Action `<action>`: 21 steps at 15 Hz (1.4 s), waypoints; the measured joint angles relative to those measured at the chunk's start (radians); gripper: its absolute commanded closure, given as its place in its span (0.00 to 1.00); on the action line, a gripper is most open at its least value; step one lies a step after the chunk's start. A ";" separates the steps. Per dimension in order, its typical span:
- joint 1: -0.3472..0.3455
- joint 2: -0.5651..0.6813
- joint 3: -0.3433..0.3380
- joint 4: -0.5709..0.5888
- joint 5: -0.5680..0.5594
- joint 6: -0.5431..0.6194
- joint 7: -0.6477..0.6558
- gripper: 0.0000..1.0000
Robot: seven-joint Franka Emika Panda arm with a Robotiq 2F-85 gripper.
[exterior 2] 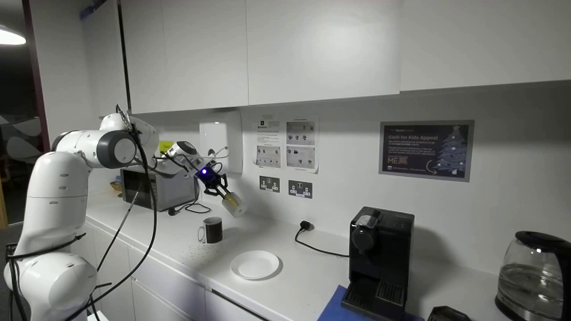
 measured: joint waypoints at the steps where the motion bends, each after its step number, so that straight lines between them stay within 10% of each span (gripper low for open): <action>1: -0.006 -0.004 -0.008 -0.008 0.010 0.036 0.026 0.95; 21: -0.078 -0.260 -0.127 -0.412 0.261 0.642 0.318 0.95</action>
